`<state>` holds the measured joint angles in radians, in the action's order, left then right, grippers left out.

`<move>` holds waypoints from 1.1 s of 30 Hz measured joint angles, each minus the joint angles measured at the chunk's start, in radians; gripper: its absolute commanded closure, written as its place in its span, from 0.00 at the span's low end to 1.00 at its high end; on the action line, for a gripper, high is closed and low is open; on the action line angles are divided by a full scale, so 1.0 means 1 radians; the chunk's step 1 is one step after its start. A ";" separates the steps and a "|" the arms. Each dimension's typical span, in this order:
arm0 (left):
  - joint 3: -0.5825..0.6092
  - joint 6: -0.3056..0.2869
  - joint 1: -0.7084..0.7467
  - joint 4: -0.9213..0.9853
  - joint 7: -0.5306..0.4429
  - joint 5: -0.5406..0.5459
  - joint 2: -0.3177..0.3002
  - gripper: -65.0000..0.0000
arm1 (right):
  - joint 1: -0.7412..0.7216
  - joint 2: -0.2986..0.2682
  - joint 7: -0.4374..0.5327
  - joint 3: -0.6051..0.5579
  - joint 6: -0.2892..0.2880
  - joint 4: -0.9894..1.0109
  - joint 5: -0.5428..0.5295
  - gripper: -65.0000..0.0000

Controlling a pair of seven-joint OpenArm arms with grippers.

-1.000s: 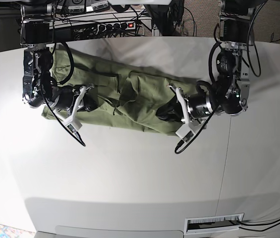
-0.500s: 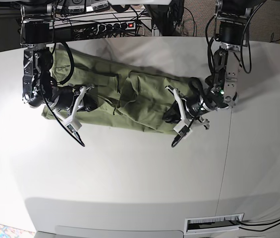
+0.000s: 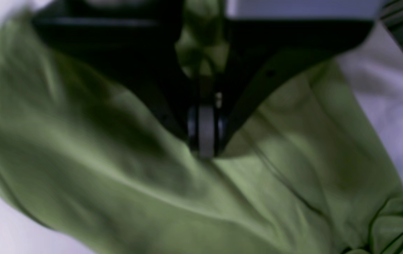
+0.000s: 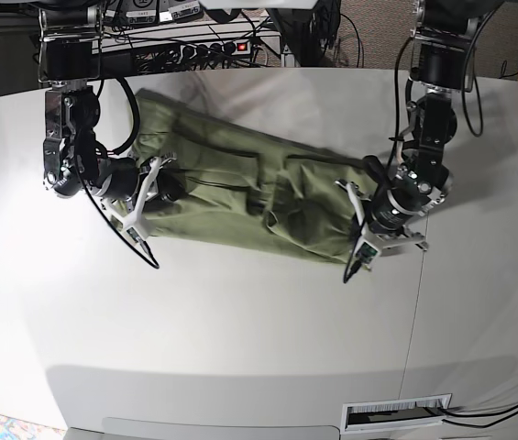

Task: Fold the T-shirt properly
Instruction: 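Pull the folded layers with the left gripper to align their edges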

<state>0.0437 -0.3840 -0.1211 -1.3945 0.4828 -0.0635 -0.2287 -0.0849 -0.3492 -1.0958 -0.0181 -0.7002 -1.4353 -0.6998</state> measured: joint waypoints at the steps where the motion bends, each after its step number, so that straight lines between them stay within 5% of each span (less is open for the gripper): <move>1: 0.000 -0.002 -0.003 0.000 0.011 0.000 -0.011 0.90 | 0.001 0.000 -0.002 0.000 0.000 0.000 -0.011 1.00; 6: -0.001 0.004 0.000 -0.067 0.152 0.048 -0.045 0.90 | 0.005 0.000 -0.003 -0.001 0.000 0.001 -0.034 1.00; 11: -0.001 -0.006 0.023 -0.234 0.351 0.245 -0.084 0.90 | 0.005 0.000 -0.024 -0.001 0.003 0.001 -0.094 1.00; 15: -0.001 -0.048 0.010 -0.277 0.375 0.390 -0.096 0.90 | 0.002 -0.001 -0.096 -0.001 0.004 0.002 -0.171 0.75; 19: -0.001 -0.078 0.020 -0.276 0.429 0.441 -0.099 0.90 | 0.002 -0.002 -0.217 -0.001 0.003 0.002 -0.279 0.71; 26: -0.001 -0.084 0.038 -0.276 0.470 0.406 -0.099 0.90 | 0.008 0.001 -0.270 0.028 0.003 0.002 -0.318 0.71; 33: -0.001 -0.084 0.038 -0.277 0.504 0.397 -0.124 0.90 | 0.016 0.000 -0.296 0.195 0.003 0.003 -0.380 0.71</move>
<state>0.0429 -0.4683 -0.0830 -1.6711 0.9871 0.3340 -0.3531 -0.0689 -0.3489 -1.3914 0.1772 -0.6968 -1.4326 -1.0794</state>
